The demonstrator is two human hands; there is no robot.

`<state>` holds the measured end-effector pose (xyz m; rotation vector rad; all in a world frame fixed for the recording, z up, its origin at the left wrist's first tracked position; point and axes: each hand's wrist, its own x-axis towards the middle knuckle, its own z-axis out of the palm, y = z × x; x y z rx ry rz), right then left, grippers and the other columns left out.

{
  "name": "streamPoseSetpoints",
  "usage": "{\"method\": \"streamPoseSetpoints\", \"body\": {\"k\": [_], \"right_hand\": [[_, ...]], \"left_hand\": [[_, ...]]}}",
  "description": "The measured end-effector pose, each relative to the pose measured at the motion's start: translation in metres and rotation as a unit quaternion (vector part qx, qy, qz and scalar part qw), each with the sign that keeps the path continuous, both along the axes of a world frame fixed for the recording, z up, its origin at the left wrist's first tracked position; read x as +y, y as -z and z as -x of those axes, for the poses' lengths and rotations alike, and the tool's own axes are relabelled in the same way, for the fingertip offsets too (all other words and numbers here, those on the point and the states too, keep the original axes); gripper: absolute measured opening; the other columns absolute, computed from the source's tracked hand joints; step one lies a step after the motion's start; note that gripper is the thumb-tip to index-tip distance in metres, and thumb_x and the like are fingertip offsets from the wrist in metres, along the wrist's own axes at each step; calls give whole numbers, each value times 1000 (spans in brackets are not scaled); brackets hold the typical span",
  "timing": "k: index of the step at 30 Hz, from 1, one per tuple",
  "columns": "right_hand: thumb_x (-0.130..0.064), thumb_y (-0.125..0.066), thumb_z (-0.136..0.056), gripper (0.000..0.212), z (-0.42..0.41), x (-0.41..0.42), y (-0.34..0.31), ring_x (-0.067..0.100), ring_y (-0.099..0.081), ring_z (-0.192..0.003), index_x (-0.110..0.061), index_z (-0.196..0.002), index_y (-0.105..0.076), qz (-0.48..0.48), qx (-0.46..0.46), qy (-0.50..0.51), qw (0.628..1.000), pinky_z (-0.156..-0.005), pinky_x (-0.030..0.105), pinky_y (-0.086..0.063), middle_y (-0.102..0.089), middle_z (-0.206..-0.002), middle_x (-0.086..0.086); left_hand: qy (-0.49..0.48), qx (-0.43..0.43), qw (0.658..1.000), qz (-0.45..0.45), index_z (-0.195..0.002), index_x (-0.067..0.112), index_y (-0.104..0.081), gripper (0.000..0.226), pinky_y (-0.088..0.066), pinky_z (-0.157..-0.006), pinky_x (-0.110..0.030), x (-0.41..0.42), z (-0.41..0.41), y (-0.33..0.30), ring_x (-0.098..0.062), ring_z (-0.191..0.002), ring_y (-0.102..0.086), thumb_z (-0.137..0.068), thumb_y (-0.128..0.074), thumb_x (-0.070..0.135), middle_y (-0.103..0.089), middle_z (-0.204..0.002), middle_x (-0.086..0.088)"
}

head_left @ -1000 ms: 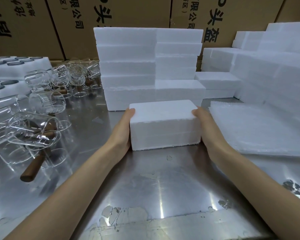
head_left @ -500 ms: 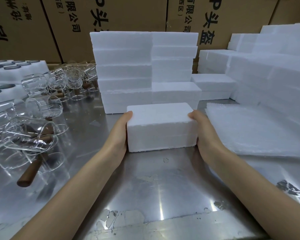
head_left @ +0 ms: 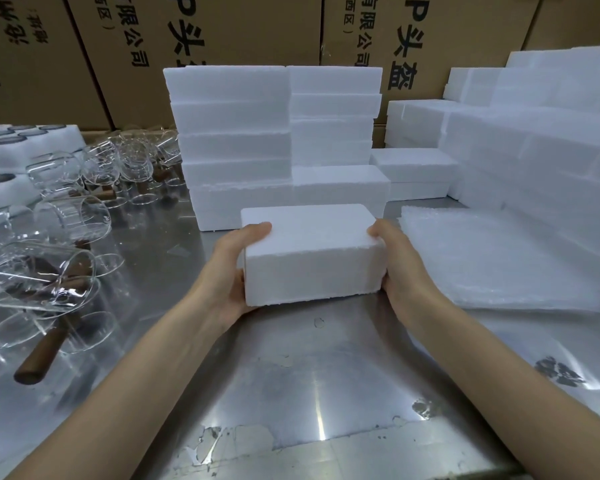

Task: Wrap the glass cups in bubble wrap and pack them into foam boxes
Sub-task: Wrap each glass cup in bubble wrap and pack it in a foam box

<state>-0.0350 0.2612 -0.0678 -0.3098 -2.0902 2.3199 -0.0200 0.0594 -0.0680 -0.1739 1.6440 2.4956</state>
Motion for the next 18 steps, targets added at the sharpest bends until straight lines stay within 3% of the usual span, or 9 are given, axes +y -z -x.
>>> {"method": "streamPoseSetpoints", "body": {"k": [4,6,8,10,11,13,16,18], "right_hand": [[-39,-61,-76,22,2,5,-5,12,-63,-77,-26,-95,-63,36,9,-16,999,-71,27,-45,-68,-91,-6],[-46,-65,-81,32,1,7,-7,7,-68,-87,-29,-107,-64,71,12,-50,996,-84,27,-48,-72,-98,-11],[-60,-74,-65,78,-3,7,-7,15,-60,-114,-26,-132,-51,97,-23,-79,992,-101,34,-42,-63,-126,-5],[-60,-80,-45,122,-7,4,-7,29,-46,-129,-24,-148,-26,144,-75,-95,982,-99,41,-41,-41,-145,10],[-58,-81,-41,131,-10,0,-7,33,-45,-129,-22,-150,-18,168,-95,-108,975,-97,44,-42,-36,-145,15],[-55,-81,-42,129,-15,-9,-8,31,-51,-122,-19,-149,-18,195,-117,-147,963,-96,47,-42,-44,-138,15],[-54,-77,-54,91,-18,-16,-10,20,-63,-107,-20,-133,-48,186,-98,-174,962,-94,46,-42,-66,-117,3],[-47,-76,-62,71,-15,-14,-13,18,-66,-101,-23,-125,-55,193,-90,-134,968,-94,43,-44,-70,-108,1]], "left_hand": [[-25,0,1000,-11,-130,19,-55,59,-57,-66,-43,1,1,-1,-26,-86,-68,-75,-70,34,-70,-107,-4],[-37,8,999,-24,-133,19,-51,66,-56,-69,-41,1,1,-2,-28,-91,-64,-72,-71,34,-67,-110,-6],[-57,27,997,-34,-136,20,-48,73,-54,-71,-38,4,2,-4,-28,-96,-61,-68,-70,37,-65,-114,-5],[-87,34,994,-49,-139,23,-45,82,-52,-76,-38,7,4,-7,-27,-104,-61,-63,-70,40,-64,-122,-3],[-103,34,993,-55,-142,26,-41,87,-51,-82,-41,10,5,-8,-28,-111,-60,-62,-70,41,-62,-127,-3],[-122,44,990,-52,-146,28,-33,94,-46,-94,-47,19,8,-9,-29,-121,-57,-61,-72,41,-59,-134,-5],[-124,55,990,-27,-145,38,-24,97,-41,-104,-49,41,11,-10,-24,-120,-56,-63,-77,41,-61,-127,1],[-116,54,992,-6,-143,43,-17,102,-40,-106,-49,54,15,-10,-21,-120,-55,-60,-77,46,-59,-125,3]]}}
